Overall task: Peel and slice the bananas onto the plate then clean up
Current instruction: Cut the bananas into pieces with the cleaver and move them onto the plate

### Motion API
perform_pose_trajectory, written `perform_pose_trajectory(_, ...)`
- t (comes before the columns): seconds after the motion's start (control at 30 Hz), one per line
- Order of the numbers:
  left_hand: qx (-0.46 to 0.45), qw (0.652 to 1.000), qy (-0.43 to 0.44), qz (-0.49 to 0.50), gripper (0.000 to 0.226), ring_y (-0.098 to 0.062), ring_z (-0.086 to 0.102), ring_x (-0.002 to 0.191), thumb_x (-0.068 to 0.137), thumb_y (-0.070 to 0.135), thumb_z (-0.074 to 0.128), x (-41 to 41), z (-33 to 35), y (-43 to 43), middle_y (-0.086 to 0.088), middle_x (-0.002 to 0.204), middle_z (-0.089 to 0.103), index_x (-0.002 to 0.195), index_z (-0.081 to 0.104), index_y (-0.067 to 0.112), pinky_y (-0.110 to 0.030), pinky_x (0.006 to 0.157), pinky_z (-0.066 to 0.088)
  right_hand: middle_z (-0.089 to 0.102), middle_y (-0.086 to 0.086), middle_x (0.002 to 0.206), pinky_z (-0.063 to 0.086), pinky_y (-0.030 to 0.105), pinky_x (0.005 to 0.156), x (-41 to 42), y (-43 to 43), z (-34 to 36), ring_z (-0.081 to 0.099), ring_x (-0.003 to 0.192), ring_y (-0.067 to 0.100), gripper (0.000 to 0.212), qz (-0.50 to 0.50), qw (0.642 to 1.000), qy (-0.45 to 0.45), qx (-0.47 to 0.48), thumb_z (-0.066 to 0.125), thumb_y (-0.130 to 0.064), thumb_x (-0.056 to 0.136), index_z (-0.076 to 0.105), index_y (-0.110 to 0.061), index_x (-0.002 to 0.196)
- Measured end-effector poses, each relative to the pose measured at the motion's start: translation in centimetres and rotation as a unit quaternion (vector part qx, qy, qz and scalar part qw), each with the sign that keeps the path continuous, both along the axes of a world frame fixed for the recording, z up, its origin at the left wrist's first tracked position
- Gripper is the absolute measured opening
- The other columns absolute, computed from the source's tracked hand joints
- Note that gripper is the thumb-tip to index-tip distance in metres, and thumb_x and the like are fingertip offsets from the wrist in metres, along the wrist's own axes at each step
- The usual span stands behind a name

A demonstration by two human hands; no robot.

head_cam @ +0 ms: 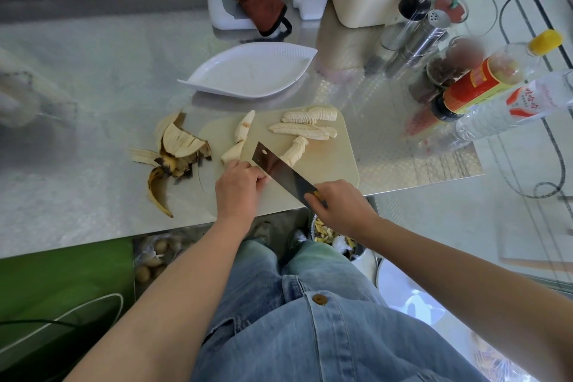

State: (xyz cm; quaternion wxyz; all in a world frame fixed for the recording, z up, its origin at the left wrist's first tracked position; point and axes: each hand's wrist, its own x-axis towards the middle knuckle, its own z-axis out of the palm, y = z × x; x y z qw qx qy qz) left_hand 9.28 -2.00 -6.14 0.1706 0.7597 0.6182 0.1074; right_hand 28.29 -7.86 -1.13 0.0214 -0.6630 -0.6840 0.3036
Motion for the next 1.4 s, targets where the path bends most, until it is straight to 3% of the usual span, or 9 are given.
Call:
perform_pose_trajectory(0.43, -0.003, 1.000, -0.004, -0.004, 0.011, -0.026, 0.055, 0.086, 0.082, 0.020, 0.074, 0.1, 0.0, -0.1, -0.007, 0.080, 0.066, 0.084, 0.075, 0.010, -0.032, 0.060, 0.038, 0.057, 0.007, 0.070, 0.045, 0.034, 0.060, -0.1, 0.1, -0.3, 0.054, 0.063, 0.024, 0.033, 0.014, 1.000, -0.020, -0.020, 0.044, -0.031, 0.098, 0.060, -0.006, 0.082)
perform_pose_trajectory(0.7, 0.001, 1.000, 0.005, 0.001, 0.016, -0.026, 0.056, 0.086, 0.082, 0.024, 0.074, 0.1, 0.1, 0.0, -0.007, 0.078, 0.066, 0.083, 0.075, 0.008, -0.032, 0.060, 0.039, 0.049, 0.004, 0.065, 0.041, 0.032, 0.057, -0.4, 0.2, -0.7, 0.049, 0.062, 0.025, 0.033, 0.017, 0.999, -0.028, -0.029, 0.044, -0.031, 0.098, 0.050, -0.011, 0.072)
perform_pose_trajectory(0.97, -0.002, 1.000, 0.030, -0.004, 0.016, -0.019, 0.053, 0.083, 0.085, 0.030, 0.069, -0.4, 0.4, 0.3, -0.001, 0.078, 0.064, 0.082, 0.072, 0.014, -0.029, 0.057, 0.034, 0.038, -0.011, 0.052, 0.026, 0.022, 0.048, 2.0, 1.9, 0.3, 0.036, 0.047, 0.004, 0.043, -0.028, 0.997, 0.059, 0.037, 0.055, -0.027, 0.095, 0.038, -0.023, 0.056)
perform_pose_trajectory(1.13, 0.022, 0.999, 0.023, 0.010, 0.014, -0.018, 0.048, 0.082, 0.084, 0.026, 0.066, -1.5, 1.4, 0.8, -0.001, 0.085, 0.056, 0.092, 0.061, 0.014, -0.029, 0.060, 0.038, 0.046, -0.006, 0.067, 0.033, 0.028, 0.051, 5.9, 4.2, 1.1, 0.044, 0.059, 0.013, 0.030, 0.052, 0.997, -0.004, 0.056, 0.056, -0.037, 0.093, 0.061, -0.014, 0.074)
perform_pose_trajectory(1.27, 0.061, 0.996, 0.057, 0.040, 0.028, -0.025, 0.047, 0.094, 0.083, 0.016, 0.065, -2.1, 1.1, 1.9, -0.010, 0.103, 0.053, 0.109, 0.058, 0.010, -0.034, 0.075, 0.044, 0.057, -0.006, 0.078, 0.040, 0.028, 0.052, 8.5, 4.6, 1.1, 0.051, 0.063, 0.013, 0.026, 0.144, 0.985, -0.059, 0.073, 0.062, -0.044, 0.086, 0.075, -0.021, 0.091)
perform_pose_trajectory(1.4, 0.017, 0.996, 0.072, 0.046, 0.038, -0.030, 0.044, 0.121, 0.090, 0.015, 0.055, -2.1, 0.6, 2.9, -0.016, 0.131, 0.050, 0.127, 0.050, 0.007, -0.041, 0.100, 0.042, 0.051, -0.008, 0.076, 0.033, 0.024, 0.052, 8.1, 5.3, 1.0, 0.043, 0.057, 0.011, 0.023, 0.218, 0.967, -0.098, 0.084, 0.066, -0.044, 0.083, 0.076, -0.026, 0.092)
